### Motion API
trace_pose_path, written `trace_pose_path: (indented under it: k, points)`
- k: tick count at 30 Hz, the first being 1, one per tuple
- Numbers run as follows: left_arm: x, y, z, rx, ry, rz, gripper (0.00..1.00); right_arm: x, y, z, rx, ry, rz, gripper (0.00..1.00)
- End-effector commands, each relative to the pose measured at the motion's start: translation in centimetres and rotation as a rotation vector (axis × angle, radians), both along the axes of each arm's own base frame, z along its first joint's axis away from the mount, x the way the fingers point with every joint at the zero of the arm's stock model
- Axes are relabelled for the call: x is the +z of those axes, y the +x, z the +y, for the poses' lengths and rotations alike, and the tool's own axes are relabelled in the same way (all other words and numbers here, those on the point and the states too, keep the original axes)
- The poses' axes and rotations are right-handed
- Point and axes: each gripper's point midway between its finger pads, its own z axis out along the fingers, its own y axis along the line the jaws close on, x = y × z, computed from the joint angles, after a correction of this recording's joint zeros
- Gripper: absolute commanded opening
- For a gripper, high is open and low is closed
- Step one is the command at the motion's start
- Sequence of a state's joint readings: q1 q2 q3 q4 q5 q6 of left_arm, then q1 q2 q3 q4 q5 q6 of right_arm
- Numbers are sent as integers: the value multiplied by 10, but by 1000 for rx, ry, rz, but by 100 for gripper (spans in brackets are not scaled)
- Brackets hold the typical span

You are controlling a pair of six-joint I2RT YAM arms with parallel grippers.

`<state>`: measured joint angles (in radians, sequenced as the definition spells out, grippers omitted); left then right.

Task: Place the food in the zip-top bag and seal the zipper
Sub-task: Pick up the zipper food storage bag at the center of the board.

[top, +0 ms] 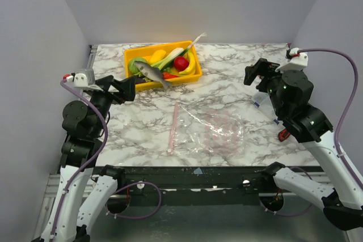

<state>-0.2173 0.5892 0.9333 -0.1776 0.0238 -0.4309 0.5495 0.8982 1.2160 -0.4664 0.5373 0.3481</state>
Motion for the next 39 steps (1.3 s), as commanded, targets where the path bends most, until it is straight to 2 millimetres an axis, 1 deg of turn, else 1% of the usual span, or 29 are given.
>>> trace_pose_path:
  k: [1,5,9,11,14,17,20,22,24,25,27,28,31,36,38,39]
  points:
    - [-49,8,-11,-51,-5,162,98,-17,3,-8,-60,-23,69,100]
    - [-77,12,-23,-108,-13,246,99,-24,8,-8,-85,-41,102,100]
    - [-106,16,-37,-170,-37,345,99,-34,10,1,-42,-32,113,100]
    - [-124,17,-47,-214,-63,406,99,-40,11,9,-2,-31,123,100]
    - [-159,16,-67,-308,-115,511,99,-48,10,17,44,-26,144,100]
    - [-192,13,-89,-387,-147,624,98,-51,8,23,78,-24,150,100]
    - [-221,10,-105,-414,-146,708,98,-50,8,26,91,0,142,100]
    - [-236,10,-115,-440,-154,744,97,-52,8,27,80,34,149,100]
    - [-250,11,-121,-451,-171,783,94,-54,8,32,92,54,161,100]
    - [-257,10,-125,-458,-182,802,91,-56,8,36,112,57,169,100]
    - [-266,12,-133,-488,-190,811,84,-60,8,42,146,53,178,100]
    - [-275,12,-136,-492,-191,836,81,-61,7,44,160,51,181,100]
    - [-292,15,-142,-506,-207,879,67,-65,7,47,177,50,189,100]
    - [-312,24,-145,-501,-200,879,54,-62,4,51,203,59,173,100]
    - [-318,27,-150,-518,-198,882,45,-63,5,52,211,63,171,100]
    - [-321,27,-152,-526,-200,890,43,-64,4,54,217,63,173,100]
